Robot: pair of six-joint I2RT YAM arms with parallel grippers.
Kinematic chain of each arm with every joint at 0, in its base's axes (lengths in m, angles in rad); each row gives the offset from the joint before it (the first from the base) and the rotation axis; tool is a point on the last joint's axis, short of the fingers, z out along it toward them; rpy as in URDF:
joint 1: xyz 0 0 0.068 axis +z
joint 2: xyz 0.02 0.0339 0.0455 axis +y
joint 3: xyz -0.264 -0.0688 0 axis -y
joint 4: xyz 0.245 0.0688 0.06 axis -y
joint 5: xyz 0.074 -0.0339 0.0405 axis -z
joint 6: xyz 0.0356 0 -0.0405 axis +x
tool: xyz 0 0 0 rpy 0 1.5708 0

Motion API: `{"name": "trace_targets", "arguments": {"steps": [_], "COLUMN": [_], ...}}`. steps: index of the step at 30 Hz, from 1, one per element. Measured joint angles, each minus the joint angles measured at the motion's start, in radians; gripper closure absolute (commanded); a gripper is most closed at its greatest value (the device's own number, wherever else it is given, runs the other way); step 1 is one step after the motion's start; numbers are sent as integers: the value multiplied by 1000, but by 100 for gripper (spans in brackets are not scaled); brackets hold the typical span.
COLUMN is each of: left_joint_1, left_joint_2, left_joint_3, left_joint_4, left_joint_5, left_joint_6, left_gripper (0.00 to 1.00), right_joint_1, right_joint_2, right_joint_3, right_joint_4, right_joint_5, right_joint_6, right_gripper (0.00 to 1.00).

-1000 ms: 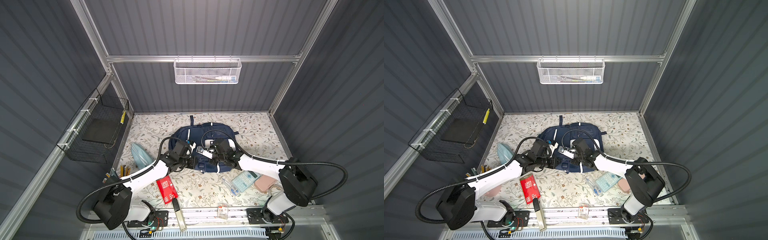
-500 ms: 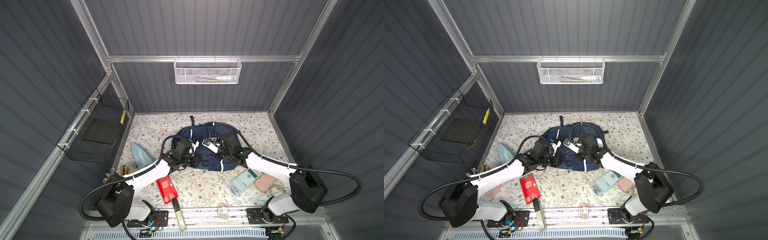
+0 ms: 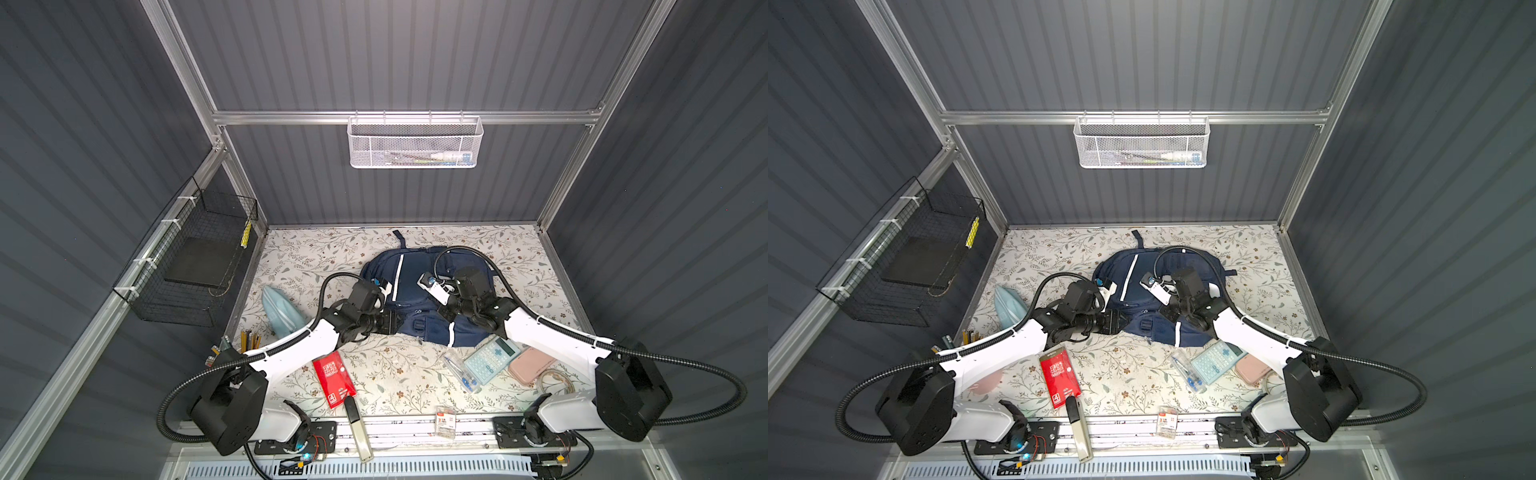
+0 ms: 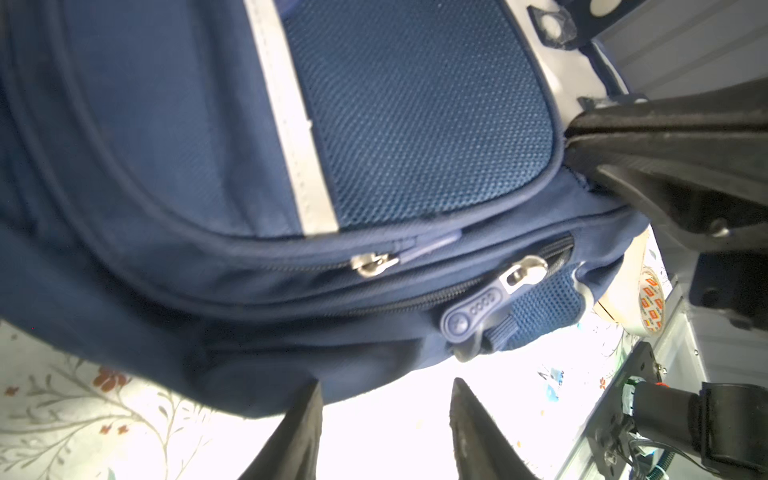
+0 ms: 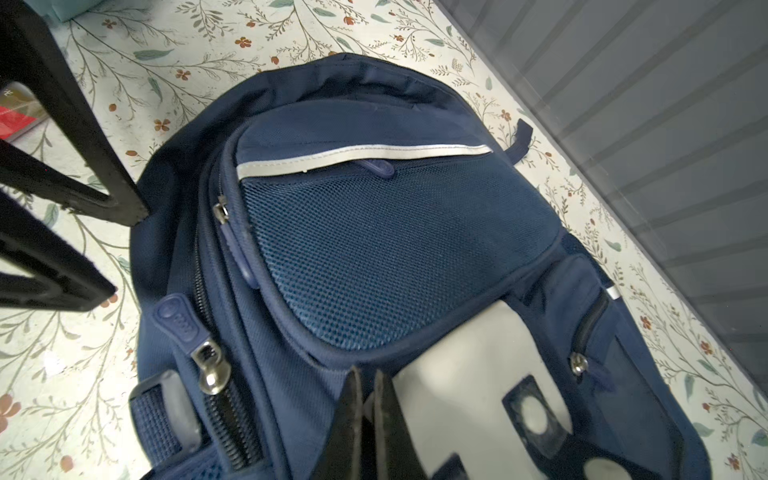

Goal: Pack the student bag

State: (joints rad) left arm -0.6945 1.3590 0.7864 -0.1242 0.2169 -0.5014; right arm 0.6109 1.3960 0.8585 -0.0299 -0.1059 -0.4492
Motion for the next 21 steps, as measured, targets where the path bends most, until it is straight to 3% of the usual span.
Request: {"name": "trace_targets", "arguments": {"steps": [7, 14, 19, 21], "left_joint_1": [0, -28, -81, -82], "left_joint_2": [14, 122, 155, 175], "left_joint_3": [-10, 12, 34, 42], "left_joint_4": [164, 214, 225, 235], "left_joint_5": [121, 138, 94, 94], "left_joint_6": [4, 27, 72, 77], "left_gripper": [32, 31, 39, 52], "right_joint_1": [-2, -2, -2, 0], "right_joint_2": [6, 6, 6, 6], "right_joint_3": [0, 0, 0, -2], "right_joint_4": [5, 6, 5, 6], "right_joint_5": [-24, -28, -31, -29], "right_joint_6": [1, 0, 0, 1], "right_gripper": [100, 100, 100, 100]}}
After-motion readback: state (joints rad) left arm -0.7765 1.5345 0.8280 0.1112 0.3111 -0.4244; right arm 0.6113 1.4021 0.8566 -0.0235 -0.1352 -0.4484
